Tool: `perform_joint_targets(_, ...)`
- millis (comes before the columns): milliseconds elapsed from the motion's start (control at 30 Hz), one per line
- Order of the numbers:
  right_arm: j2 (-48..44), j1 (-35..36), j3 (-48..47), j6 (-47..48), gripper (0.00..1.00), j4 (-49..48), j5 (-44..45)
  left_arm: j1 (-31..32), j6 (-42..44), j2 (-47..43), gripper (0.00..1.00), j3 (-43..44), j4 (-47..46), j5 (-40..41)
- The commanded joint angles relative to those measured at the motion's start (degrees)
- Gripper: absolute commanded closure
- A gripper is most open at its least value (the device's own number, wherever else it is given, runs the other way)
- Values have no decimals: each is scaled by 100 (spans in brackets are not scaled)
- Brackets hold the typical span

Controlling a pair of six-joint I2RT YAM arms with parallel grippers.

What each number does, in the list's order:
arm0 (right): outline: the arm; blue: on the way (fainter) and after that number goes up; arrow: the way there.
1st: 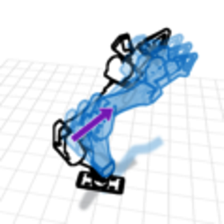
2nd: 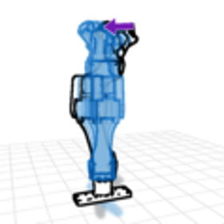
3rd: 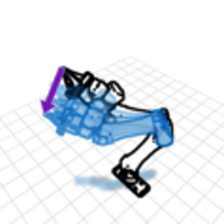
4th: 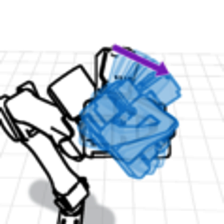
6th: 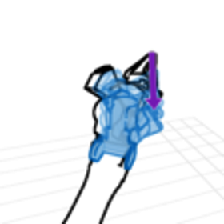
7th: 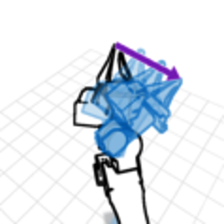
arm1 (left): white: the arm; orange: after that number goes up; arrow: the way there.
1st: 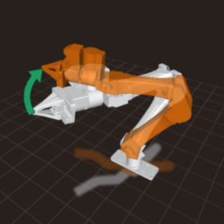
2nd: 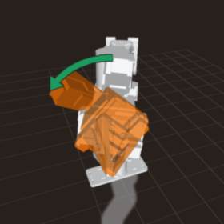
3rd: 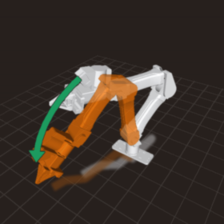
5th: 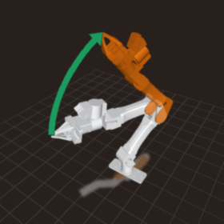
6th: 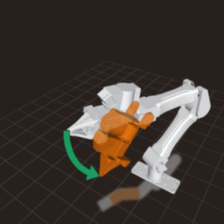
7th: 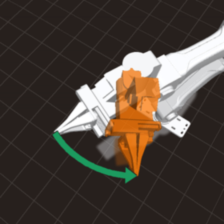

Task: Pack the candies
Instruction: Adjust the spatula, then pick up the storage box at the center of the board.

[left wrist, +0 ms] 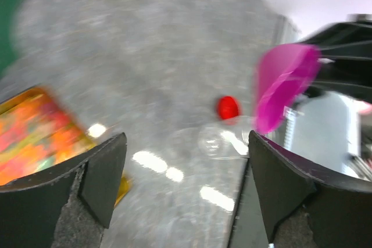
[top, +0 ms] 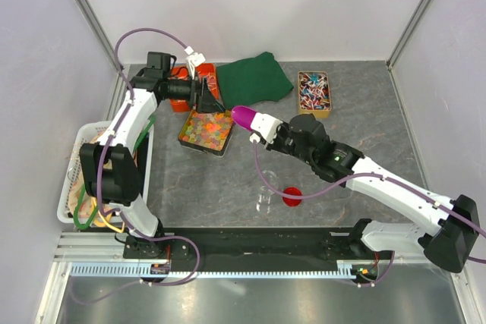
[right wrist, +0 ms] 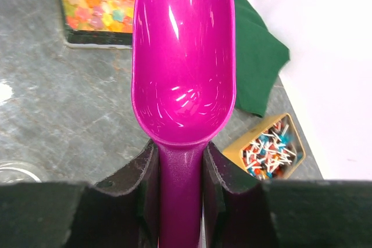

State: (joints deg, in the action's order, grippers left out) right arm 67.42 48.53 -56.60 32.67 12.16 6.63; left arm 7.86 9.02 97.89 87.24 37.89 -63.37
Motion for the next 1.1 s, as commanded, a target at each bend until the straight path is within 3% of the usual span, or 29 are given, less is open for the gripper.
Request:
perform_joint_targets(0, -159, -160, 44, 82, 100, -337, 233, -91, 267, -296, 5, -268, 70, 1360)
perform_joint_targets(233, -255, -353, 114, 65, 100, -381, 268, -74, 531, -516, 4, -1112, -483, 3512)
perform_joint_targets(500, -440, -485, 289, 3, 100, -425, 268, -74, 504, -683, 7, -1535, -1117, 5192)
perform_joint_targets(1067, -581, -547, 457, -111, 100, -504, 128, -74, 839, 187, 22, -1412, -1407, 5757)
